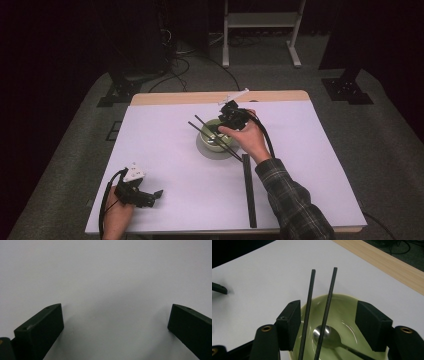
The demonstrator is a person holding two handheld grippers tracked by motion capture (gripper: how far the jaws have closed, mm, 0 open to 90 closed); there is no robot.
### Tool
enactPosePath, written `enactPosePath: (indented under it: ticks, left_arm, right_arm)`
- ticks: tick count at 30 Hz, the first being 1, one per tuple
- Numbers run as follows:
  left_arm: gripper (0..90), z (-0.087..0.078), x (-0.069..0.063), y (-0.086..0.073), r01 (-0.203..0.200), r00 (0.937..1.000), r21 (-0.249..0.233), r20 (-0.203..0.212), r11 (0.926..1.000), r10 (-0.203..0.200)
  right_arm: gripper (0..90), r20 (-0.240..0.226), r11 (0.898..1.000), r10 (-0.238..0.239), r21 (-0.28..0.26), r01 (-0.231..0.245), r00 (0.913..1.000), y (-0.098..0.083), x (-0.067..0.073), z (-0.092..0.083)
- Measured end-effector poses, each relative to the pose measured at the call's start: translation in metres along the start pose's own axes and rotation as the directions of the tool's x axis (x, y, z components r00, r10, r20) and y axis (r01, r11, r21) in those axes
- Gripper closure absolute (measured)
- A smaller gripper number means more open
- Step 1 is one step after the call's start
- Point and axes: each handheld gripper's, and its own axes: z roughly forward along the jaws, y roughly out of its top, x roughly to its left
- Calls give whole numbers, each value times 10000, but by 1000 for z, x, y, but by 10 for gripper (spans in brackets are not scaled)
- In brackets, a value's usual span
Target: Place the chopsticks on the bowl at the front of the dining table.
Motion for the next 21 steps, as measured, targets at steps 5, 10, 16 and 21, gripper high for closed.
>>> enactPosePath:
  ticks: [5,10,16,21]
  left_arm:
    - [0,0,0,0,-2,10000,3,-1,10000,2]
    - [0,0,0,0,20,10000,-36,-8,10000,-20]
    - [0,0,0,0,21,10000,-17,0,10000,-21]
    - [0,0,0,0,3,10000,-26,-9,10000,-3]
  right_arm:
    - [352,-18,9998,-77,187,77,10000,12,4,18]
    - [349,13,9993,-171,321,170,9999,24,8,32]
    - [347,141,9980,-280,571,271,9995,36,10,50]
    - [344,249,9966,-318,763,298,9992,40,9,63]
